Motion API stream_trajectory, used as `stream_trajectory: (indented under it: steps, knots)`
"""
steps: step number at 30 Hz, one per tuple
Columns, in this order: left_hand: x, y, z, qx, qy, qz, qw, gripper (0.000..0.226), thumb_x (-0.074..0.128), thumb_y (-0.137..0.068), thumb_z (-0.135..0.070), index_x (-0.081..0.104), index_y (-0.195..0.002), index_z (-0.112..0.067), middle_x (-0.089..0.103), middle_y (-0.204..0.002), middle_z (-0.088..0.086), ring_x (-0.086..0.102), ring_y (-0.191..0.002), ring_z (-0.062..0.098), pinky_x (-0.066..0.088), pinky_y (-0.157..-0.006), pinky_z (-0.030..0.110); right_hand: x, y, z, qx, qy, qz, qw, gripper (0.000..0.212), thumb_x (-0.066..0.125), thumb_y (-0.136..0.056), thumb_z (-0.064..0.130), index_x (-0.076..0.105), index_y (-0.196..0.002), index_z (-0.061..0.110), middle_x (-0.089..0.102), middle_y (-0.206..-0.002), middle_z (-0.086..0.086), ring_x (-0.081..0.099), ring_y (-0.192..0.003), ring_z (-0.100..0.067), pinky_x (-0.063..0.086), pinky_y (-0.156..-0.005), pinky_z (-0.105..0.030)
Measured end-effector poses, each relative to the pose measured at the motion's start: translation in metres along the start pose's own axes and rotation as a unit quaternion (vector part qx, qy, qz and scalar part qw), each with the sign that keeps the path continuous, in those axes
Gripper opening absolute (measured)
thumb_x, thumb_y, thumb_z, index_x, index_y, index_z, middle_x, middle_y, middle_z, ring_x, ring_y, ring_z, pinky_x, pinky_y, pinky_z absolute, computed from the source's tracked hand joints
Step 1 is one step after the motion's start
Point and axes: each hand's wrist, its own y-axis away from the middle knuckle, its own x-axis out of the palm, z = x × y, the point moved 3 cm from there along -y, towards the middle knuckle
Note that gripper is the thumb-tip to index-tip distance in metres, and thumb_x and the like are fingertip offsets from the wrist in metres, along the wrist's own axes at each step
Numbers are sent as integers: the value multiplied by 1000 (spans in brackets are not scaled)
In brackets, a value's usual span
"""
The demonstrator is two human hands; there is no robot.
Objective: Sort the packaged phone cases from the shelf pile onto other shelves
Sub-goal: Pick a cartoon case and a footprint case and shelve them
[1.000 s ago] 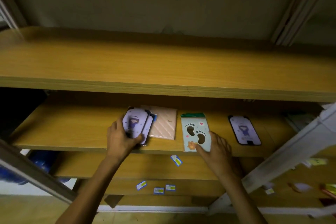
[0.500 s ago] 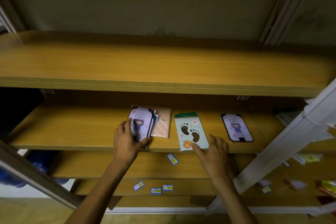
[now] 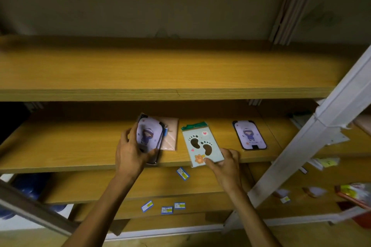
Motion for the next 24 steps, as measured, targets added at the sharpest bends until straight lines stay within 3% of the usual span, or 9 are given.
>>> stream_trajectory:
  steps: [2,5,9,14,18,22,24]
  knots:
    - [-1,3,-1,-12,12,4,1000,98,87,-61,-41,35,-143,-29,38,-136,8,59,-100,31,57,-70,43,0,0,-1,19,-42,-4,999,51,81,-73,25,53,-114,14,37,-121,3,57,-101,-12,57,-70,-19]
    - [3,6,2,-26,48,28,998,94,90,-60,-32,43,-140,-21,36,-138,11,56,-107,33,57,-76,42,-1,-1,1,39,-92,-5,995,48,80,-73,12,50,-110,10,43,-118,0,55,-88,-4,51,-56,-8]
    - [3,4,7,-49,115,67,990,82,89,-61,-24,52,-134,-17,40,-139,9,58,-109,30,56,-85,36,-2,-5,-1,60,-171,9,983,50,79,-73,4,46,-110,12,65,-112,-7,65,-87,-8,55,-59,-16]
    - [-3,5,5,-54,128,76,987,71,84,-68,-5,54,-132,-11,48,-132,11,50,-118,25,43,-85,22,-4,-9,-1,77,-185,53,978,45,73,-80,8,49,-117,20,67,-113,-3,66,-86,-6,54,-59,-18]
    - [-3,4,9,-60,169,73,981,74,82,-69,-2,53,-135,-18,51,-129,4,55,-114,25,54,-88,38,-5,-11,-2,90,-226,68,968,44,69,-84,4,48,-121,15,62,-121,-8,68,-95,-19,59,-61,-26]
    - [-2,5,10,-122,271,84,951,75,75,-74,8,49,-136,-24,53,-128,2,63,-106,25,62,-67,44,-8,-8,1,107,-280,84,950,41,65,-86,1,47,-119,15,61,-121,-8,69,-97,-26,59,-62,-29]
    - [0,3,12,-137,286,86,944,75,74,-75,7,48,-138,-24,54,-130,4,63,-105,23,62,-66,41,-9,-7,1,122,-303,76,942,40,64,-86,-1,47,-119,13,61,-120,-9,69,-96,-27,59,-61,-27]
